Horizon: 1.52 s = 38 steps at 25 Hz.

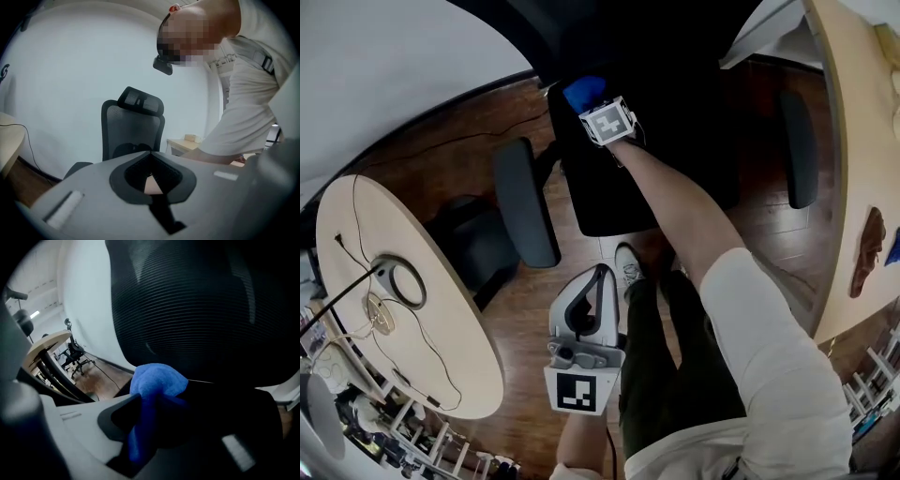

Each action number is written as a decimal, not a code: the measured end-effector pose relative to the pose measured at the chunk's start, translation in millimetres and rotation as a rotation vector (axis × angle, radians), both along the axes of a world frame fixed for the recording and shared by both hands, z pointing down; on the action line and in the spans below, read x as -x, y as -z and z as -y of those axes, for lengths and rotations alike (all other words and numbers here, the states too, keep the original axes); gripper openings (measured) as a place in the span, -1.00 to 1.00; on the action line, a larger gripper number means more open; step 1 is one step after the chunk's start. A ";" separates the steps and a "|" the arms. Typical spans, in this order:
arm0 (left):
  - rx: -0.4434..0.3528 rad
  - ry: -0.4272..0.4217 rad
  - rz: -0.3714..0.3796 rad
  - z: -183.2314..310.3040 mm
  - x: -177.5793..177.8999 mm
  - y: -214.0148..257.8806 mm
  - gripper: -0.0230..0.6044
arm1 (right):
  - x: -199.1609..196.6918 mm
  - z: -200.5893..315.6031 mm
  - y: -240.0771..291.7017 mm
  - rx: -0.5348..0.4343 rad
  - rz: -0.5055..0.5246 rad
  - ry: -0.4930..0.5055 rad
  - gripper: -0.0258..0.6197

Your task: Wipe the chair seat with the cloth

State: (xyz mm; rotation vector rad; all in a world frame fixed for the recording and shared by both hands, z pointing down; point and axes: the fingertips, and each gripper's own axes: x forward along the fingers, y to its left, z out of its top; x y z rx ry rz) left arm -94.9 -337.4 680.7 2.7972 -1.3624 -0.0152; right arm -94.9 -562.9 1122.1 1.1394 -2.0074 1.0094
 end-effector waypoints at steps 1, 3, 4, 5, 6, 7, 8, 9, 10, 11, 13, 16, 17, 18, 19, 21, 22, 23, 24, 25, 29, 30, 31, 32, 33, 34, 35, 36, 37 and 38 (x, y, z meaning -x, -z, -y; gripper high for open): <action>0.002 -0.003 -0.005 0.7 -4.7 1.8 -0.91 | -22.7 0.3 -0.2 0.008 -0.008 -0.025 -0.63; 0.009 -0.019 -0.010 -1.4 -15.8 3.5 -0.91 | -75.2 1.9 0.2 0.018 -0.036 -0.082 -0.63; 0.013 -0.031 -0.009 -3.3 -21.0 2.0 -0.91 | -103.4 2.8 0.4 0.022 -0.053 -0.112 -0.63; 0.015 -0.041 -0.004 -4.9 -25.7 -1.3 -0.91 | -132.3 3.7 0.6 0.025 -0.071 -0.143 -0.63; 0.018 -0.049 0.000 -5.7 -30.1 -6.3 -0.91 | -161.2 4.5 0.5 0.028 -0.088 -0.174 -0.63; 0.021 -0.055 0.005 -5.9 -34.9 -12.4 -0.91 | -189.8 5.0 0.2 0.031 -0.104 -0.206 -0.63; 0.023 -0.061 0.007 -5.9 -40.4 -18.7 -0.91 | -217.4 5.1 -0.4 0.034 -0.118 -0.237 -0.63; 0.024 -0.067 0.008 -5.8 -46.4 -24.5 -0.91 | -242.3 4.9 -0.6 0.037 -0.129 -0.267 -0.63; 0.025 -0.075 0.010 -5.8 -52.3 -29.8 -0.91 | -263.2 4.2 -0.2 0.040 -0.139 -0.291 -0.63; 0.026 -0.085 0.011 -6.2 -57.1 -35.0 -0.91 | -279.4 3.2 -0.6 0.043 -0.149 -0.307 -0.63; 0.040 -0.093 0.011 -8.2 -59.0 -45.9 -0.91 | -297.2 1.1 -0.6 0.053 -0.166 -0.321 -0.63; 0.066 -0.079 0.012 -10.3 -50.9 -57.7 -0.91 | -289.3 0.7 13.0 0.040 -0.132 -0.322 -0.63; 0.062 -0.071 0.019 -8.7 -49.2 -58.1 -0.91 | -278.8 0.6 19.7 0.020 -0.100 -0.325 -0.63; 0.053 -0.062 0.025 -5.9 -47.9 -57.1 -0.91 | -262.0 -0.9 27.6 -0.007 -0.055 -0.323 -0.63; 0.043 -0.052 0.028 -2.7 -46.9 -55.7 -0.91 | -237.8 -4.7 35.9 -0.037 -0.005 -0.309 -0.63; 0.025 -0.044 0.033 4.1 -47.6 -52.5 -0.91 | -173.0 -19.4 51.8 -0.089 0.087 -0.245 -0.63; 0.018 -0.046 0.038 7.4 -49.0 -50.9 -0.91 | -136.2 -29.0 56.7 -0.100 0.126 -0.208 -0.63; 0.018 -0.047 0.039 9.6 -49.7 -49.3 -0.91 | -98.6 -39.7 57.6 -0.095 0.159 -0.172 -0.63; 0.024 -0.046 0.034 10.0 -49.2 -47.4 -0.91 | -61.2 -51.1 54.7 -0.078 0.185 -0.137 -0.63; 0.031 -0.043 0.024 8.9 -47.5 -45.0 -0.91 | -26.0 -62.1 49.5 -0.055 0.207 -0.105 -0.63; 0.050 -0.011 0.009 -2.8 -33.7 -42.2 -0.91 | 63.4 -87.2 21.5 -0.011 0.211 -0.018 -0.63; 0.055 -0.004 0.014 -6.7 -30.8 -45.0 -0.91 | 72.5 -89.3 15.1 -0.014 0.201 -0.001 -0.63; 0.061 -0.001 0.021 -10.7 -28.3 -48.3 -0.91 | 76.8 -90.2 10.3 -0.016 0.194 0.007 -0.63; 0.063 -0.001 0.030 -14.2 -25.6 -51.1 -0.91 | 77.1 -89.9 7.7 -0.020 0.188 0.010 -0.63; 0.062 -0.003 0.040 -16.8 -22.5 -53.3 -0.91 | 73.8 -88.8 6.8 -0.026 0.179 0.012 -0.63; 0.059 -0.005 0.048 -18.4 -19.6 -54.9 -0.91 | 67.4 -87.3 7.1 -0.036 0.167 0.015 -0.63; 0.058 -0.006 0.053 -19.4 -17.3 -56.4 -0.91 | 57.2 -85.6 7.7 -0.048 0.151 0.017 -0.63; 0.057 -0.008 0.056 -19.9 -16.3 -57.6 -0.91 | 42.1 -83.6 8.0 -0.060 0.134 0.013 -0.63; 0.057 -0.011 0.056 -20.2 -16.5 -58.2 -0.91 | 21.9 -81.5 7.7 -0.071 0.118 -0.003 -0.63; 0.056 -0.013 0.053 -20.3 -17.6 -57.7 -0.91 | -2.9 -79.5 7.2 -0.078 0.102 -0.027 -0.63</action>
